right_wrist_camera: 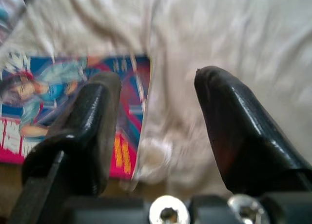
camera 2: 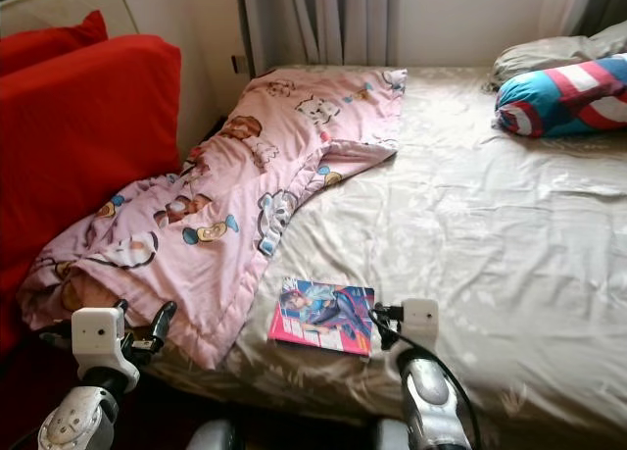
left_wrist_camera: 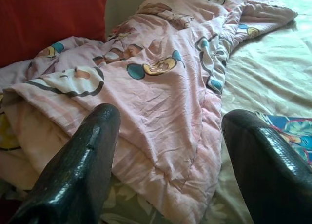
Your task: Clean up the room
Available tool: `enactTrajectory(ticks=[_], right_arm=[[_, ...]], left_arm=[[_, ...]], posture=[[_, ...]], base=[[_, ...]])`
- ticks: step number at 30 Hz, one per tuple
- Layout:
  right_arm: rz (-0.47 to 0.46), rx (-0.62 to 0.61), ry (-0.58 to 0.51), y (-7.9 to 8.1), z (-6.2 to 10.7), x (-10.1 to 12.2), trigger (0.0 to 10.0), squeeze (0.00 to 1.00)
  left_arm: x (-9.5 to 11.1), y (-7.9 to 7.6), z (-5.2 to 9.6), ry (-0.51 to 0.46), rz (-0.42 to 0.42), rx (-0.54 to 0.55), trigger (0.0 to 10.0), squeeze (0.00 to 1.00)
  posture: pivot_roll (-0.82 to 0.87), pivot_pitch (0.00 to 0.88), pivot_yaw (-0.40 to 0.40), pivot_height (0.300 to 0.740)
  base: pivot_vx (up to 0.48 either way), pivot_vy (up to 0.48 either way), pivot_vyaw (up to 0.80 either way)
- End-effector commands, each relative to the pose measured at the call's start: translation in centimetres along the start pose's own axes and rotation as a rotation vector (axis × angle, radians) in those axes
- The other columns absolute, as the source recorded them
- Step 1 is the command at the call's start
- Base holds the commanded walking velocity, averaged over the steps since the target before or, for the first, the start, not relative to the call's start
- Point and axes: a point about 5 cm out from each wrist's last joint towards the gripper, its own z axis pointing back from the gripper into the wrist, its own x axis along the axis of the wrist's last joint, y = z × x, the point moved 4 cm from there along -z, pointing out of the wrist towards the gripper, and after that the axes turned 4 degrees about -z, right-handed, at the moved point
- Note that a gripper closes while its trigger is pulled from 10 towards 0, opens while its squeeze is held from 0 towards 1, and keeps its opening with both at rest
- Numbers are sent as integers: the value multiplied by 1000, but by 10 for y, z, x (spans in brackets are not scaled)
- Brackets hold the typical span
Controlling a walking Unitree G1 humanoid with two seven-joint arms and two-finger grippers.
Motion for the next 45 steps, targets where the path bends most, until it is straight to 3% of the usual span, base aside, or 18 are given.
enactTrajectory(ticks=[1, 5, 6, 7, 9, 15, 24, 26, 27, 28, 34, 45], right_arm=[[-54, -28, 55, -2, -1, -9, 10000, 1000], [-126, -53, 87, 1, -8, -3, 10000, 1000], [-129, -59, 92, 0, -9, -2, 10000, 812], [-138, -65, 104, 0, -10, -3, 10000, 0], [-180, -79, 117, 2, -13, 0, 10000, 0], [-210, -70, 140, 5, -15, 1, 10000, 0], [-180, -78, 153, -2, -14, 1, 10000, 0], [-177, -81, 156, -4, -14, 0, 2275, 0], [-175, -83, 158, -5, -13, -1, 2275, 0], [-176, -84, 160, -6, -13, -2, 0, 0], [-185, -84, 160, -8, -12, -4, 0, 0], [-197, 26, 99, 13, -17, 9, 0, 0]], left_arm=[[6, 6, 0, -8, -10, 5, 10000, 0], [15, 6, -5, -19, -19, -2, 10000, 0], [15, 6, -6, -20, -18, -2, 10000, 0], [16, 5, -7, -19, -26, -9, 10000, 0], [27, 2, -12, -39, -40, -31, 10000, 0], [32, 7, -9, -37, -49, -29, 10000, 0], [26, 6, 2, -1, -57, -32, 10000, 0], [25, 7, 3, 4, -58, -30, 10000, 0], [25, 7, 4, 7, -58, -29, 10000, 0], [24, 6, 5, 10, -58, -29, 10000, 0], [27, 5, 5, 9, -67, -34, 10000, 0], [29, 8, 4, 6, -72, -24, 10000, 0]], posture=[[74, 116, 83, 614], [100, 167, 92, 614], [113, 188, 92, 614], [123, 192, 96, 614], [147, 206, 111, 614], [154, 234, 130, 614], [171, 264, 132, 614], [168, 265, 130, 614], [167, 265, 130, 614], [168, 266, 130, 614], [173, 263, 129, 614], [182, 253, 134, 614]], base=[[0, 0, 0], [0, 0, 0], [0, 0, 0], [0, 0, 0], [0, 0, 0], [0, 0, 0], [0, 0, 0], [0, 0, 0], [0, 0, 0], [0, 0, 0], [0, 0, 0], [0, 0, 0]])
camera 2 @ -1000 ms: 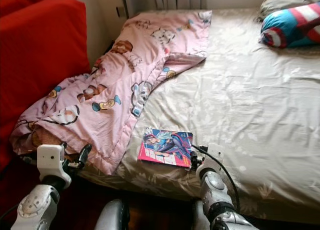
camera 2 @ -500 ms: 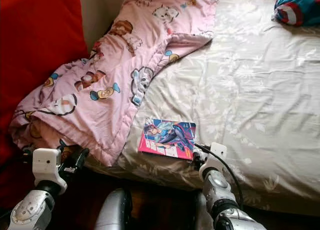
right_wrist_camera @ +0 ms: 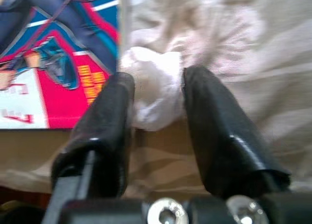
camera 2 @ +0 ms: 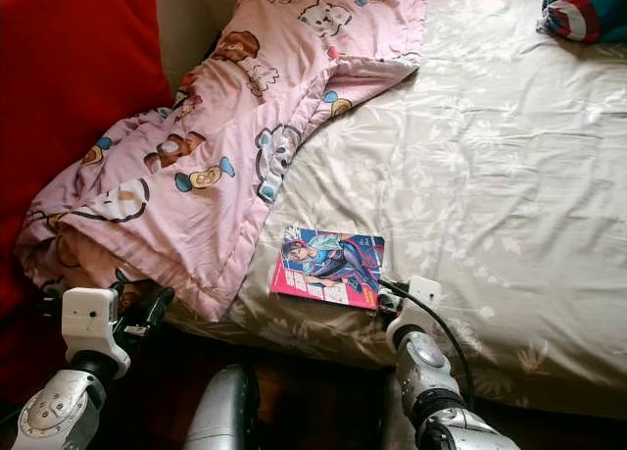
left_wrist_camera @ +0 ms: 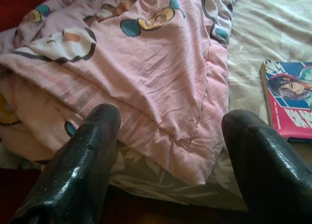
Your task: Clean up the room
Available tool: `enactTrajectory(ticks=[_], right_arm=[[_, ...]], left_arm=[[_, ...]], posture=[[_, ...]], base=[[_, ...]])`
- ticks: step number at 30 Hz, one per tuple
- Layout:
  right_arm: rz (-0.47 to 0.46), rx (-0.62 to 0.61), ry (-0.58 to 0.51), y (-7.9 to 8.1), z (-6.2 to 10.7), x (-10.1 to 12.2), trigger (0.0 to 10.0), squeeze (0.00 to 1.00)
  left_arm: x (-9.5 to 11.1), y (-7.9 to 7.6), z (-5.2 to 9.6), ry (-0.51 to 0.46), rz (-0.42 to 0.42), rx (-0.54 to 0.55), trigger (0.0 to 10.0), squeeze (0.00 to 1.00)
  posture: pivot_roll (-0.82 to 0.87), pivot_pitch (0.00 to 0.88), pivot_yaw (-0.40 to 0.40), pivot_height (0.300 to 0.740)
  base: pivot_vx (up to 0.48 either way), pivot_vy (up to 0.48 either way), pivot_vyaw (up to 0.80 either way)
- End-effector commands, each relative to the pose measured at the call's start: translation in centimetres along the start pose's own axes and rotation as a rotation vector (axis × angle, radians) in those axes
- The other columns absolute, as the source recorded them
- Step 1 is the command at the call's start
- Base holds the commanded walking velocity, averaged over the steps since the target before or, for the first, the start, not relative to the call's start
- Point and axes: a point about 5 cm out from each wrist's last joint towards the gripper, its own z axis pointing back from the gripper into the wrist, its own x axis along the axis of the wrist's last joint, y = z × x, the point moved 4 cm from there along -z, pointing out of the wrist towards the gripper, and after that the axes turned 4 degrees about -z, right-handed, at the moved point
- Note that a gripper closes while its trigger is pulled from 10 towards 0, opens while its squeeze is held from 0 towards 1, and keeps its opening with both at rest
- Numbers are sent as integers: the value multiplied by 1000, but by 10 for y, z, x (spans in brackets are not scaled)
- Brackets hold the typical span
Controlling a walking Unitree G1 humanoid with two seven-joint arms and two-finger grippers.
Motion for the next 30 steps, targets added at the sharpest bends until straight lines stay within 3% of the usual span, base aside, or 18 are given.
enactTrajectory(ticks=[1, 14, 22, 30], right_arm=[[-8, 22, 18, 8, 0, -6, 0, 0], [4, 18, 32, 3, 2, -12, 0, 0], [14, -18, 25, -9, 4, -10, 0, 0], [-1, -67, -64, -24, 4, 12, 0, 0]], left_arm=[[-1, 6, 4, 12, -19, 15, 10000, 0], [-4, 5, 3, 23, -19, 12, 10000, 0], [-10, 0, -2, 27, -7, 18, 10000, 0], [-18, -3, -17, 21, 22, 51, 10000, 0]], posture=[[181, 252, 135, 614], [170, 243, 132, 614], [146, 224, 111, 614], [92, 143, 63, 614]], base=[[0, 0, 0], [0, 0, 0], [0, 0, 0], [0, 0, 0]])
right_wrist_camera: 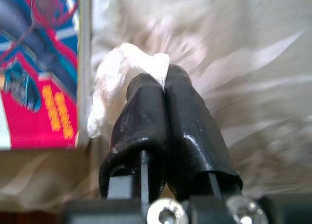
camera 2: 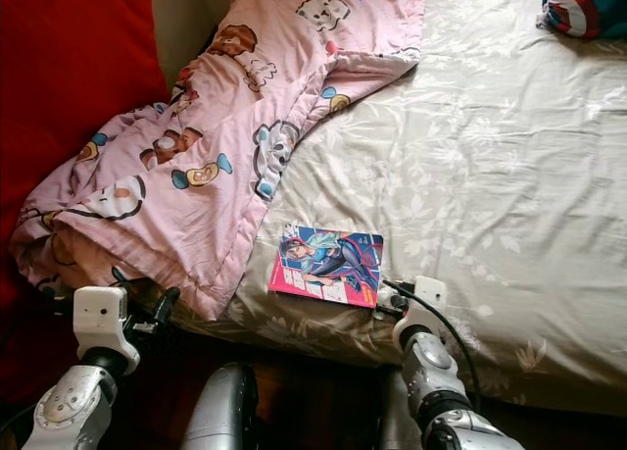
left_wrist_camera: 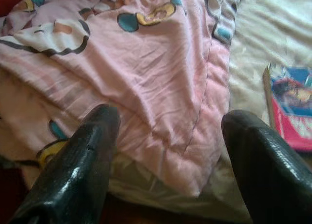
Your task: Clean up the room
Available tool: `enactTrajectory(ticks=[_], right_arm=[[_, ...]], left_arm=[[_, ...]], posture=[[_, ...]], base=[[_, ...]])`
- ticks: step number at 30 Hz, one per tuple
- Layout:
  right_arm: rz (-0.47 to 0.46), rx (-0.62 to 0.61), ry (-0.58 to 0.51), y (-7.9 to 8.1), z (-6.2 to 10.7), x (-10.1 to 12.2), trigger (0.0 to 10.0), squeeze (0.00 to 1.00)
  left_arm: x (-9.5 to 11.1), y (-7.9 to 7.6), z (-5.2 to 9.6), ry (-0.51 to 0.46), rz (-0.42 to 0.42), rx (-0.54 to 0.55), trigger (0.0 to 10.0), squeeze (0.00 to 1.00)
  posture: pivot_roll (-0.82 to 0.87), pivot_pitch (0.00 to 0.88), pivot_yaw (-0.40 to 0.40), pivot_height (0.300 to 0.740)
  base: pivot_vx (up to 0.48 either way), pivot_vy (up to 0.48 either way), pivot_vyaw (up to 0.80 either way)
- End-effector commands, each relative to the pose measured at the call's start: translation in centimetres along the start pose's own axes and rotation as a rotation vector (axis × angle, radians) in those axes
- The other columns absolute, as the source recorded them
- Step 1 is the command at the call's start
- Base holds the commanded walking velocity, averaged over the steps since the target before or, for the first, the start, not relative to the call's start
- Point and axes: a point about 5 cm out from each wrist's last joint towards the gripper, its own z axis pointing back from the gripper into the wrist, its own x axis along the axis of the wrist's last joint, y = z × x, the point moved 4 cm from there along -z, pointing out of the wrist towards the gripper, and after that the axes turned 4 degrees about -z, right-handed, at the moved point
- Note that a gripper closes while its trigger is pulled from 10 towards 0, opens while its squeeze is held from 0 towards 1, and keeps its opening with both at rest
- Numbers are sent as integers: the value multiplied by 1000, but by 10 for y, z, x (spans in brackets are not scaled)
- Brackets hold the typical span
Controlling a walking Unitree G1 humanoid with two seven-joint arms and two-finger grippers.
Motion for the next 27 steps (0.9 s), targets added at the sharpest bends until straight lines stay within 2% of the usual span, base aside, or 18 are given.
enactTrajectory(ticks=[1, 3, 8, 14, 15, 16, 17, 21, 27], right_arm=[[-23, -5, -26, -1, 0, 4, 0, 0], [41, 21, -88, -2, 0, 16, 0, 0], [122, 62, -186, -7, 5, 33, 0, 0], [128, 70, -263, -14, 11, 44, 0, 0], [134, 74, -284, -16, 14, 46, 2667, 0], [134, 74, -284, -16, 14, 46, 2667, 0], [143, 70, -308, -18, 16, 48, 10000, 0], [142, 47, -359, -21, 23, 48, 10000, 0], [136, 54, -383, -18, 27, 48, 10000, 0]], left_arm=[[-12, 4, -1, 28, -10, 27, 10000, 0], [-16, 9, -7, 21, 17, 72, 10000, 0], [-25, 10, -17, 19, 65, 127, 10000, 0], [-27, 10, -22, 5, 79, 145, 10000, 0], [-27, 11, -24, -3, 84, 150, 10000, 0], [-27, 11, -24, -3, 84, 150, 10000, 0], [-26, 11, -27, -12, 86, 152, 10000, 0], [-24, 8, -35, -30, 87, 131, 10000, 0], [-24, 9, -36, -38, 86, 133, 10000, 0]], posture=[[86, 134, 58, 614], [61, 88, 29, 614], [8, 6, -19, 614], [-19, 0, -35, 614], [-32, 0, -37, 614], [-32, 0, -37, 614], [-47, 0, -33, 614], [-75, 0, -6, 614], [-75, 0, -3, 614]], base=[[0, 0, 0], [0, 0, 0], [0, 0, 0], [0, 0, 0], [0, 0, 0], [0, 0, 0], [0, 0, 0], [0, 0, 0], [0, 0, 0]])
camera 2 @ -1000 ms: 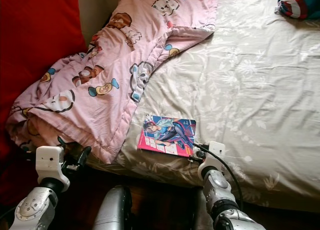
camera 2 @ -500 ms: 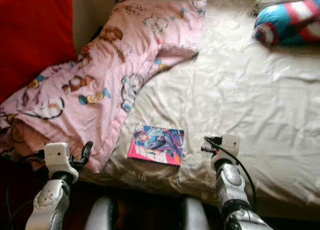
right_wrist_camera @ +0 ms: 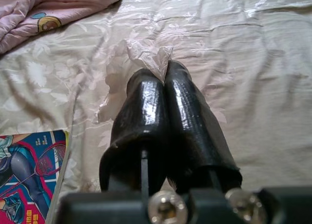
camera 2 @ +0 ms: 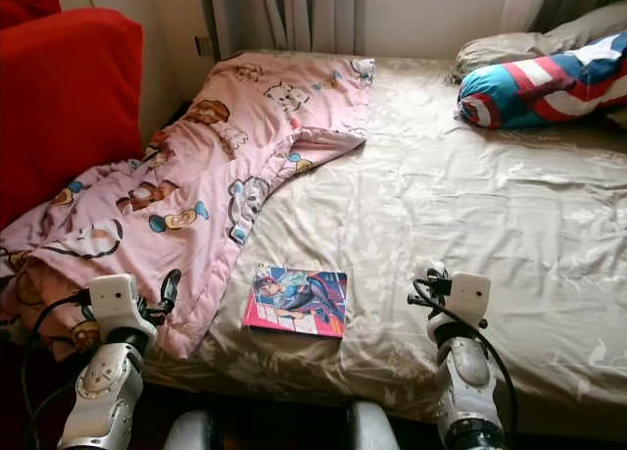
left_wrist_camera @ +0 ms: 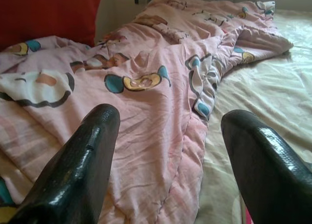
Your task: Clean up the room
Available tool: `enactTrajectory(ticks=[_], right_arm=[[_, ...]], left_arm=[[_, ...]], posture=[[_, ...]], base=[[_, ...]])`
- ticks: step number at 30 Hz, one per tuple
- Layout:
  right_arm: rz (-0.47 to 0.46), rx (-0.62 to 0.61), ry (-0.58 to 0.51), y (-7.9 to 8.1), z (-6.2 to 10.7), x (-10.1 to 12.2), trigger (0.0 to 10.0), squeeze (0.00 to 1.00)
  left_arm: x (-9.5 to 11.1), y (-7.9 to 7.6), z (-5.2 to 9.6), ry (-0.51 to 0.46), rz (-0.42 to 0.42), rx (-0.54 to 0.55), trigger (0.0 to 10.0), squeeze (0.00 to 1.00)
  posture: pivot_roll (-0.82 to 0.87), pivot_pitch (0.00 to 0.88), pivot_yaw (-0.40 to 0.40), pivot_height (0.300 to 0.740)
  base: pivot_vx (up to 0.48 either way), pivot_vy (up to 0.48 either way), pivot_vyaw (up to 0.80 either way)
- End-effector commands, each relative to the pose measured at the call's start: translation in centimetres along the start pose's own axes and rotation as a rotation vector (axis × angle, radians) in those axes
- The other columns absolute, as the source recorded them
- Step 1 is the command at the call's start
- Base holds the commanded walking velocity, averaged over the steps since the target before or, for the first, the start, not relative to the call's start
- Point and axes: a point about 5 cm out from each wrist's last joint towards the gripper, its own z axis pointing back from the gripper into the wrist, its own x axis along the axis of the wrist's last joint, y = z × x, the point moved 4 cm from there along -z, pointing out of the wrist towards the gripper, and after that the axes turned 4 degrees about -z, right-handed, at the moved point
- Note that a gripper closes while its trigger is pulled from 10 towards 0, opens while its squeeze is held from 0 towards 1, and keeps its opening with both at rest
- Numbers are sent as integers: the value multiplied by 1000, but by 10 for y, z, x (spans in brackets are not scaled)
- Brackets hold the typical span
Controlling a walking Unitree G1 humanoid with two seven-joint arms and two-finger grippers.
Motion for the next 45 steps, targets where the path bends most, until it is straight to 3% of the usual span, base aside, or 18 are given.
enactTrajectory(ticks=[1, 5, 12, 17, 21, 23, 26, 30, 36, 45], right_arm=[[-4, 0, -33, 2, 0, 5, 10000, 0], [-5, 40, -36, 10, 7, 1, 10000, 0], [5, 13, 15, 2, 6, -7, 10000, 0], [7, -60, -54, -23, 18, 6, 10000, 0], [3, -85, -64, -30, 22, 6, 10000, 0], [3, -79, -67, -29, 22, 8, 10000, 0], [45, -3, -54, -11, 17, 7, 10000, 0], [29, 22, -28, -3, 15, 2, 10000, 0], [35, 58, 11, 6, 14, -4, 10000, 0], [5, -53, 30, 0, 18, -17, 10000, 0]], left_arm=[[-1, 2, 0, 1, -1, 2, 10000, 0], [-2, 7, 1, -2, -3, 18, 10000, 0], [-12, 6, -1, 16, -9, 19, 10000, 0], [-18, -6, -3, 37, 4, -30, 10000, 0], [-19, -4, -2, 37, 1, -29, 10000, 0], [-15, -1, -3, 27, 0, -22, 10000, 0], [-12, 16, -9, 11, -5, 36, 10000, 0], [-12, 29, -4, -3, 15, 105, 10000, 0], [-13, 29, 5, -18, 9, 109, 10000, 0], [-19, 15, 5, 11, -4, 29, 10000, 0]], posture=[[-75, 0, -3, 614], [-68, 0, 3, 614], [-66, 0, -13, 644], [-145, 0, 55, 669], [-146, 0, 53, 684], [-143, 0, 33, 689], [-158, 0, 3, 709], [-110, 0, -29, 739], [-30, 0, -66, 740], [-73, 0, 39, 740]], base=[[0, 0, 0], [0, 0, 0], [0, 0, 0], [0, 0, 0], [0, 0, 0], [0, 0, 0], [0, 0, 0], [0, 0, 0], [0, 0, 0], [0, 0, 0]])
